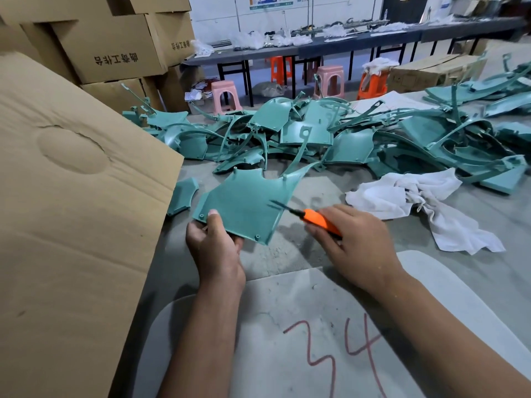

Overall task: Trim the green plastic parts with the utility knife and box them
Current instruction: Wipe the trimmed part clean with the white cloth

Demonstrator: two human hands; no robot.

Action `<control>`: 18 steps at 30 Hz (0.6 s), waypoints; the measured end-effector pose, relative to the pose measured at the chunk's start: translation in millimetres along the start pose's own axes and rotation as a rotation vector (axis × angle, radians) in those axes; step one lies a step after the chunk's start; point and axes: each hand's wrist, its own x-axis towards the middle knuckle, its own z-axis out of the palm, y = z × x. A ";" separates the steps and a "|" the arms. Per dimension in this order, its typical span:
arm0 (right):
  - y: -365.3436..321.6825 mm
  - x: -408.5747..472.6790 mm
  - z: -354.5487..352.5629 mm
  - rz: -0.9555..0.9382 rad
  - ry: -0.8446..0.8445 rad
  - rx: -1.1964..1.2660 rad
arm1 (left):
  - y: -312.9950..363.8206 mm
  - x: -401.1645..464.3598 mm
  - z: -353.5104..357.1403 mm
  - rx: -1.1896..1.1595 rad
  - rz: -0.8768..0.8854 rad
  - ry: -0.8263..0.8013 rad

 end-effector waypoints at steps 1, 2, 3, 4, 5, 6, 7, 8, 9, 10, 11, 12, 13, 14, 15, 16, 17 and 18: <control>2.9 -0.2 -0.8 0.010 -0.063 -0.031 | 0.5 0.6 -1.1 0.012 0.023 0.009; 5.3 -1.0 -2.8 0.006 -0.070 -0.030 | 1.0 1.4 -2.2 0.025 0.043 0.016; 8.0 -1.3 -5.5 -0.009 -0.050 -0.009 | 1.4 2.8 -3.4 0.032 0.065 0.020; 10.9 -1.2 -8.5 -0.025 -0.035 0.017 | 1.4 4.6 -4.6 0.040 0.090 0.023; 14.2 -0.6 -10.9 -0.036 -0.040 0.034 | 1.4 6.0 -6.0 0.050 0.119 0.023; 17.2 -0.2 -13.6 -0.039 -0.061 0.041 | 1.5 6.6 -7.1 0.055 0.146 0.016; 19.7 -0.3 -15.5 -0.034 -0.093 0.042 | 1.9 6.5 -7.9 0.049 0.161 0.005; 22.2 -0.6 -16.5 -0.020 -0.129 0.043 | 2.7 6.1 -8.5 0.033 0.162 -0.009; 24.3 -1.1 -16.5 0.001 -0.162 0.038 | 3.2 5.8 -9.2 0.013 0.151 -0.025; 25.8 -1.1 -16.4 0.031 -0.187 0.020 | 3.8 5.6 -9.8 -0.006 0.133 -0.040; 26.8 -0.9 -16.1 0.067 -0.191 -0.020 | 4.2 5.7 -10.5 -0.022 0.112 -0.048; 27.9 -0.3 -15.7 0.106 -0.163 -0.090 | 4.9 6.0 -11.2 -0.034 0.091 -0.047; 29.7 0.1 -15.9 0.153 -0.096 -0.173 | 5.2 6.4 -11.5 -0.045 0.074 -0.042; 33.1 0.5 -16.8 0.215 0.007 -0.255 | 5.3 6.7 -11.7 -0.057 0.062 -0.041; 38.2 1.3 -18.0 0.293 0.133 -0.335 | 5.6 6.6 -11.7 -0.072 0.053 -0.045; 42.9 2.2 -20.5 0.392 0.239 -0.402 | 6.0 5.9 -11.3 -0.089 0.045 -0.056; 48.0 3.0 -23.0 0.508 0.288 -0.445 | 6.8 5.2 -10.9 -0.105 0.038 -0.069; 53.9 3.3 -26.2 0.620 0.256 -0.457 | 7.4 4.6 -10.5 -0.116 0.032 -0.086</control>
